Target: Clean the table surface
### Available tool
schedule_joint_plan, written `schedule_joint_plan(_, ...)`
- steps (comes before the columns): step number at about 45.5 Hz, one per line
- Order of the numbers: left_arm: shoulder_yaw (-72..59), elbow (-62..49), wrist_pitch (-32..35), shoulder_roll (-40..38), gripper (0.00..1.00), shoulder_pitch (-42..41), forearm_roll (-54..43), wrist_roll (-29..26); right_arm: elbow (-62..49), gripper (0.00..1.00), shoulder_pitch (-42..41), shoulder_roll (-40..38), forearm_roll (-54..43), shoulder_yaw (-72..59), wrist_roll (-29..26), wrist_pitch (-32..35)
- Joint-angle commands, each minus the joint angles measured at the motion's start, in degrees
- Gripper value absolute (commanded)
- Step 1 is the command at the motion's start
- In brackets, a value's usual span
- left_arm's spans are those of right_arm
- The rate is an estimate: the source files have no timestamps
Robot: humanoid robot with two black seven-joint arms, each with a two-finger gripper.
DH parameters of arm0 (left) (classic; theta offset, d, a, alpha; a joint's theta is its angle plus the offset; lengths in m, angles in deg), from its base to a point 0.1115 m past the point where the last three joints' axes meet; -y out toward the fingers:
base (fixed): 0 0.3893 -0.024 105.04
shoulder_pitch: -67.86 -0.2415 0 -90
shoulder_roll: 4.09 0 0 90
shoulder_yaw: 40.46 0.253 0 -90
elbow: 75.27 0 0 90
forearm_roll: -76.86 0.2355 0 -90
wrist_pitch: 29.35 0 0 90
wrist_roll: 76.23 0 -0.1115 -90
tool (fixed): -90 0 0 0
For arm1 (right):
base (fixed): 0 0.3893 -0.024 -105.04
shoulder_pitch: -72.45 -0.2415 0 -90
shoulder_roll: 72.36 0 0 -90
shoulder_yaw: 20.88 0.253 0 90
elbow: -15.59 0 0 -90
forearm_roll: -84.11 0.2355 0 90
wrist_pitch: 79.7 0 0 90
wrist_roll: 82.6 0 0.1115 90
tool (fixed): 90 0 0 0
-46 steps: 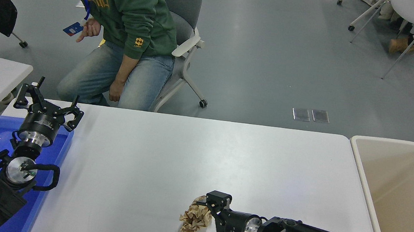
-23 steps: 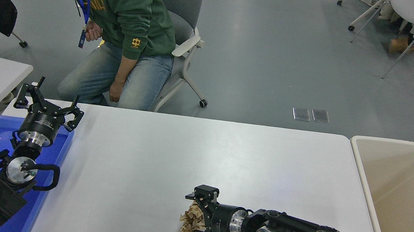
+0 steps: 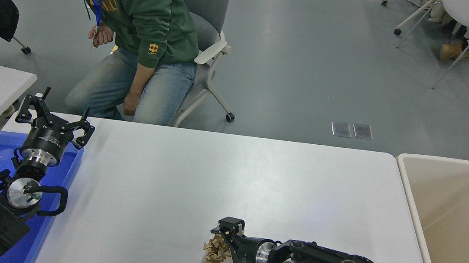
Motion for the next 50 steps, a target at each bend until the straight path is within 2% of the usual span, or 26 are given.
schedule_joint_plan(1,0.0,0.0,0.0,-0.02,1.0,0.0,0.0,0.0,-1.53,0.93,-0.68,0.59,-0.04,-0.76,0.14,-0.44)
schedule_joint_plan(3,0.0,0.0,0.0,-0.02,1.0,0.0,0.0,0.0,-1.44,0.86,-0.77,0.59,-0.04,-0.67,0.23,-0.44)
schedule_joint_plan(6,0.0,0.0,0.0,0.07,1.0,0.0,0.0,0.0,-1.35,0.62,-1.29,0.59,-0.13,-0.76,0.41,-0.35)
schedule_joint_plan(10,0.0,0.0,0.0,-0.02,1.0,0.0,0.0,0.0,-1.35,0.47,-1.82,0.59,-0.48,-0.85,0.67,-0.26)
schedule_joint_plan(13,0.0,0.0,0.0,-0.02,1.0,0.0,0.0,0.0,-0.83,0.3,-1.91,0.59,-1.53,-0.85,0.58,0.35)
schedule_joint_plan(22,0.0,0.0,0.0,-0.02,1.0,0.0,0.0,0.0,2.69,0.0,-3.23,-0.55,-2.15,0.3,0.23,1.14)
schedule_joint_plan(32,0.0,0.0,0.0,-0.02,1.0,0.0,0.0,0.0,2.78,0.0,-3.67,-1.34,-2.07,0.73,0.32,-0.26)
schedule_joint_plan(50,0.0,0.0,0.0,-0.02,1.0,0.0,0.0,0.0,14.37,0.0,-3.84,-11.09,0.4,3.46,0.23,-0.61)
